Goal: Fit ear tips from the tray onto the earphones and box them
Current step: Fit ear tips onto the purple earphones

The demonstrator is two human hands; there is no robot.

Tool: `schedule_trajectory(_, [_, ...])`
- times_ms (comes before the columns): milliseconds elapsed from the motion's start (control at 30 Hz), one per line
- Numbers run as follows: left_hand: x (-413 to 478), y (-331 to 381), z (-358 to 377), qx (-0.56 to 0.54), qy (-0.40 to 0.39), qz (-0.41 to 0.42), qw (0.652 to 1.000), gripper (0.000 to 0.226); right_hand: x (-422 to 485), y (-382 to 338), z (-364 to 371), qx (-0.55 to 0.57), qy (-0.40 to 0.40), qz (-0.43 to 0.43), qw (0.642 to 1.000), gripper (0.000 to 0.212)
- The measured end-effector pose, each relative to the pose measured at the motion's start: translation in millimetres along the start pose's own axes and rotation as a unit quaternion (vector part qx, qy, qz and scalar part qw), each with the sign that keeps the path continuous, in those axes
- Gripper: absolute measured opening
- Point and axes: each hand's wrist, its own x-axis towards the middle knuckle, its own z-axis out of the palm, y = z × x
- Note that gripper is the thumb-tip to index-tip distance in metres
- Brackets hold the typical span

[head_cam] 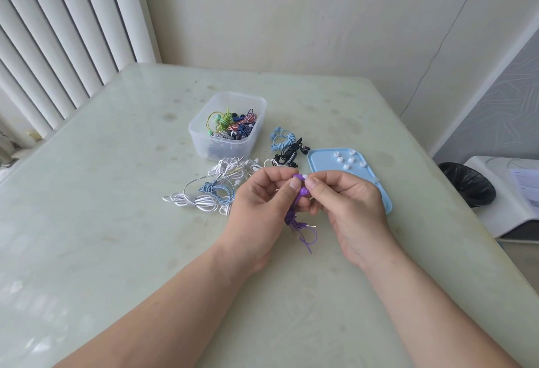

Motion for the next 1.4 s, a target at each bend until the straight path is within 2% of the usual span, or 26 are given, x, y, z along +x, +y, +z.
schedule_trajectory(467, [-4,2,4,0.024,0.015,0.015,0.999,0.016,3,2,1,-0.048,-0.024,0.01,0.998,0.008])
schedule_trajectory(1067, [5,0,-3,0.0,0.017,-0.02,1.0,0.019,7,-2,0,-0.036,0.011,-0.03,0.999,0.012])
schedule_trajectory(1400, [5,3,-3,-0.016,-0.003,-0.041,0.999,0.016,11,-5,-8,-0.108,-0.044,-0.062,0.991,0.015])
